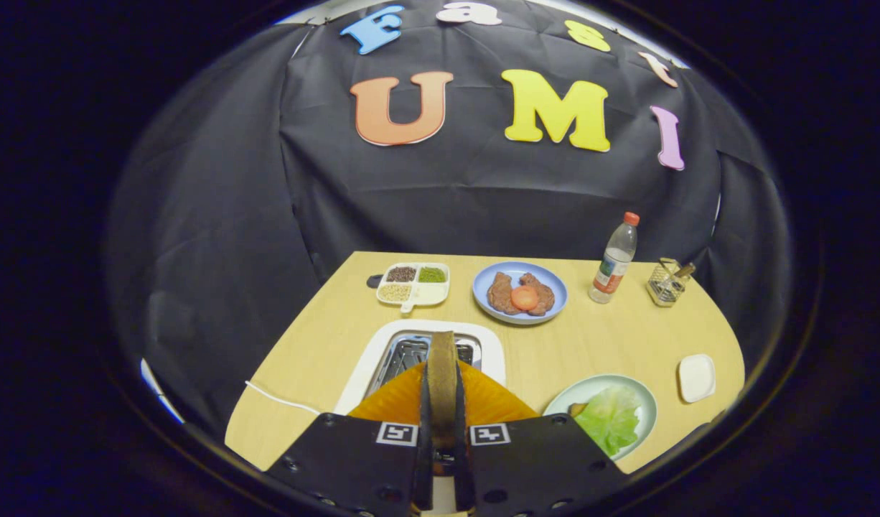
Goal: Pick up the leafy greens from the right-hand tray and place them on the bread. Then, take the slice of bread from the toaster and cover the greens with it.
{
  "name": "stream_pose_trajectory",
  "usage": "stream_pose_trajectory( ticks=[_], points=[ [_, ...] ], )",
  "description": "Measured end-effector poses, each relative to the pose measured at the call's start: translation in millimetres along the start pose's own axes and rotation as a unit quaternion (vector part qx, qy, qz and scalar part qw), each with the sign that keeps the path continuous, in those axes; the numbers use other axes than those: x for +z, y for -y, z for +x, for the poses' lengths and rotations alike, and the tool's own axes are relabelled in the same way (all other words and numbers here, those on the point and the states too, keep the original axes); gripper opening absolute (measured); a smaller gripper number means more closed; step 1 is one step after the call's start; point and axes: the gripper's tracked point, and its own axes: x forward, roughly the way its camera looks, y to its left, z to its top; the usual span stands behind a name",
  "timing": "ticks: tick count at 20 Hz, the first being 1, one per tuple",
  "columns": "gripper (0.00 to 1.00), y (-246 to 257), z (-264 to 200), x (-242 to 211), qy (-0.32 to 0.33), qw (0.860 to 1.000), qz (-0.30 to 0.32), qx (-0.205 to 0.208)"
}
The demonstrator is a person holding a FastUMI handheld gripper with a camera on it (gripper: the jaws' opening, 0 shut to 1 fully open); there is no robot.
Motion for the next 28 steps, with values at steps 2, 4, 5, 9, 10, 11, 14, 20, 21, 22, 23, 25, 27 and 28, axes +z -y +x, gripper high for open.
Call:
stream_pose_trajectory(
  ticks=[2,4,5,9,10,11,14,20,21,22,23,25,27,28],
  points=[
    [0.12,1.8,-14.7,16.7,0.018,1.000,0.012,0.017],
    [0.12,0.3,-32.7,32.3,0.031,0.998,0.007,0.049],
    [0.12,3.6,-43.4,42.1,0.041,0.997,0.005,0.063],
    [0.12,32.5,-68.5,66.8,0.066,0.993,0.020,0.099],
    [0.12,42.8,-73.1,71.3,0.068,0.992,0.025,0.101],
    [0.12,54.1,-76.0,73.8,0.068,0.992,0.031,0.103],
    [0.12,99.0,-79.3,77.2,0.071,0.992,0.043,0.100],
    [0.12,178.6,-61.8,33.2,0.047,0.995,0.068,0.062],
    [0.12,184.1,-58.2,24.3,0.042,0.994,0.077,0.060],
    [0.11,187.7,-53.0,14.2,0.035,0.994,0.085,0.059],
    [0.11,191.4,-46.3,2.2,0.025,0.994,0.090,0.056],
    [0.11,191.8,-35.2,-20.9,0.006,0.992,0.107,0.061],
    [0.11,188.7,-26.5,-36.7,-0.007,0.989,0.133,0.071],
    [0.12,187.8,-22.3,-43.3,-0.012,0.987,0.142,0.072]
  ],
)
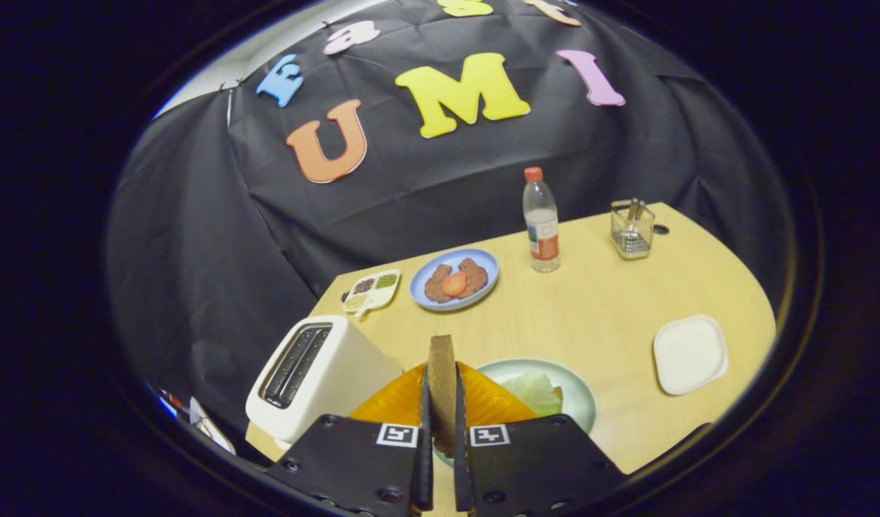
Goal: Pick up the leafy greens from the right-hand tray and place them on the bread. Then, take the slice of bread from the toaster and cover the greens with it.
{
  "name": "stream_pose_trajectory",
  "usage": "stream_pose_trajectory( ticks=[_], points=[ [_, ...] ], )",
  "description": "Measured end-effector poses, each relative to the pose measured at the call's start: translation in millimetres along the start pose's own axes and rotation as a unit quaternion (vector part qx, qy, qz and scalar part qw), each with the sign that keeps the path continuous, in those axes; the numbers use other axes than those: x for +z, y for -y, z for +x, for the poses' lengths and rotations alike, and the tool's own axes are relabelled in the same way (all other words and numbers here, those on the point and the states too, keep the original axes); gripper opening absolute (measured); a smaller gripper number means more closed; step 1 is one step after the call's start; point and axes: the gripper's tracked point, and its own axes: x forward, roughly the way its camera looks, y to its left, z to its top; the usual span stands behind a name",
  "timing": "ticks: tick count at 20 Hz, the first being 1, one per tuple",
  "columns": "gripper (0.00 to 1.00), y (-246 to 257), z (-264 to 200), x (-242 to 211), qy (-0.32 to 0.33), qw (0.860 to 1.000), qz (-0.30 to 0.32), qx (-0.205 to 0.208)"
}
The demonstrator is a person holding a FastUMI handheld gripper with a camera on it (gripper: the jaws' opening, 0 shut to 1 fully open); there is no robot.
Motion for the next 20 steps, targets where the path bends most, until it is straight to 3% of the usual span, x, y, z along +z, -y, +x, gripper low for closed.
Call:
stream_pose_trajectory(
  ticks=[8,13,20],
  points=[
    [0.12,34.7,21.1,-20.7,0.001,0.999,0.041,-0.019],
    [0.11,55.4,22.2,-26.9,0.001,0.999,-0.004,-0.037],
    [0.22,80.3,29.1,-32.3,-0.006,0.997,-0.050,-0.060]
  ],
)
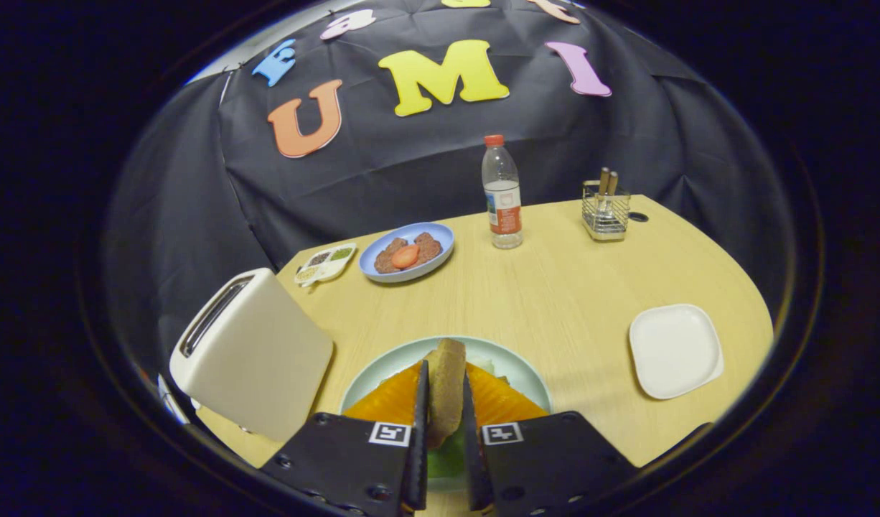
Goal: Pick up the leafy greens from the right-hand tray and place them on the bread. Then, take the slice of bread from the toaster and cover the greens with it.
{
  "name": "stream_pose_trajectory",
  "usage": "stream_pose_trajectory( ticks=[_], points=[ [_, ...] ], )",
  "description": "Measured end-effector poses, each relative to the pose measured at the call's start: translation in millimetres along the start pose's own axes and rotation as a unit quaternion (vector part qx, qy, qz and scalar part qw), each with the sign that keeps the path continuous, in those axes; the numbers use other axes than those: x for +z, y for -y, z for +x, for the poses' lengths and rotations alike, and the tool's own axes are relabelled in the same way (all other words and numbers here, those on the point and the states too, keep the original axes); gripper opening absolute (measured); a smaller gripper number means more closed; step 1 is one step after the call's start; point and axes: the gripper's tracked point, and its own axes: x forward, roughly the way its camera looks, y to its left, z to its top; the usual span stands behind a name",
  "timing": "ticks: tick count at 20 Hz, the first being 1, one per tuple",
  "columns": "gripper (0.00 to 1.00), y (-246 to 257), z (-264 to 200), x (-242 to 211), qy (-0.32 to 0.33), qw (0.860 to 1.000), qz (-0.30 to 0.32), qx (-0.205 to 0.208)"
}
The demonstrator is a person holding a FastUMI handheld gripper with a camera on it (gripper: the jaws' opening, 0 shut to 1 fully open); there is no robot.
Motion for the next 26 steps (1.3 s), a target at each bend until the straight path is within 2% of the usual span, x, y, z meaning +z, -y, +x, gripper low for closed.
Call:
stream_pose_trajectory(
  ticks=[6,11,13,16,20,26],
  points=[
    [0.62,17.0,-6.9,2.0,-0.006,0.999,-0.031,-0.026],
    [0.94,14.9,-49.5,56.7,0.054,0.996,-0.070,-0.025],
    [0.98,19.3,-81.3,93.1,0.097,0.991,-0.086,-0.029],
    [0.97,36.4,-138.7,146.5,0.168,0.979,-0.103,-0.050],
    [0.97,75.5,-199.0,180.0,0.211,0.970,-0.093,-0.081],
    [0.96,169.1,-277.3,216.5,0.254,0.954,-0.101,-0.120]
  ],
)
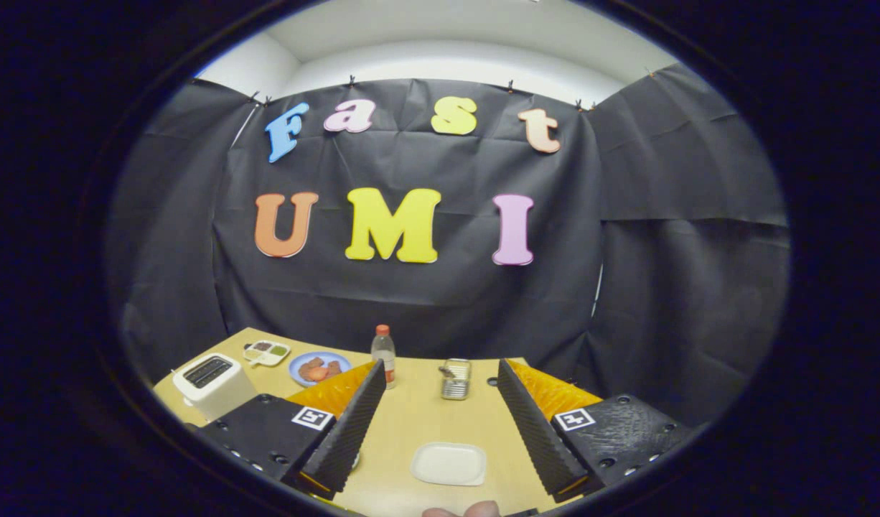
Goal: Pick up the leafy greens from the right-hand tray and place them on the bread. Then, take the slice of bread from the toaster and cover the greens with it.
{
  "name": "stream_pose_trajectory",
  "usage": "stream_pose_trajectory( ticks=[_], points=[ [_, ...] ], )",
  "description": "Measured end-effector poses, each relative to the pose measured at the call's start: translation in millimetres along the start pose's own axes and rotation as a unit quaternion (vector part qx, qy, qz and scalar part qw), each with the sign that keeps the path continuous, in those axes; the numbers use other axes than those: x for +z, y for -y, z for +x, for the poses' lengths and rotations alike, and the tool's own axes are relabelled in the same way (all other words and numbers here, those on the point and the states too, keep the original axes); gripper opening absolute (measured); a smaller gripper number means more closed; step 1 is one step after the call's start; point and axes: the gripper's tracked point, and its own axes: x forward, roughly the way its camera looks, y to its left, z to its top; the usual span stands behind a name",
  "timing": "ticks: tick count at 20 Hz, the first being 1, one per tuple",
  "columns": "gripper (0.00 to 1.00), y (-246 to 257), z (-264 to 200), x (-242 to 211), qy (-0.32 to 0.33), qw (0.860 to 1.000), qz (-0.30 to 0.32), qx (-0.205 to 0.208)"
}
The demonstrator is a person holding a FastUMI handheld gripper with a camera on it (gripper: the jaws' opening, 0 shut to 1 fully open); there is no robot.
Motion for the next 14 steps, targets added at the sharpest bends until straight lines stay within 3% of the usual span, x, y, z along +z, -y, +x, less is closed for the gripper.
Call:
stream_pose_trajectory(
  ticks=[6,14],
  points=[
    [0.96,72.9,-11.7,18.7,0.034,0.999,0.011,-0.013],
    [0.96,84.3,-19.5,24.4,0.033,0.999,0.033,0.009]
  ],
)
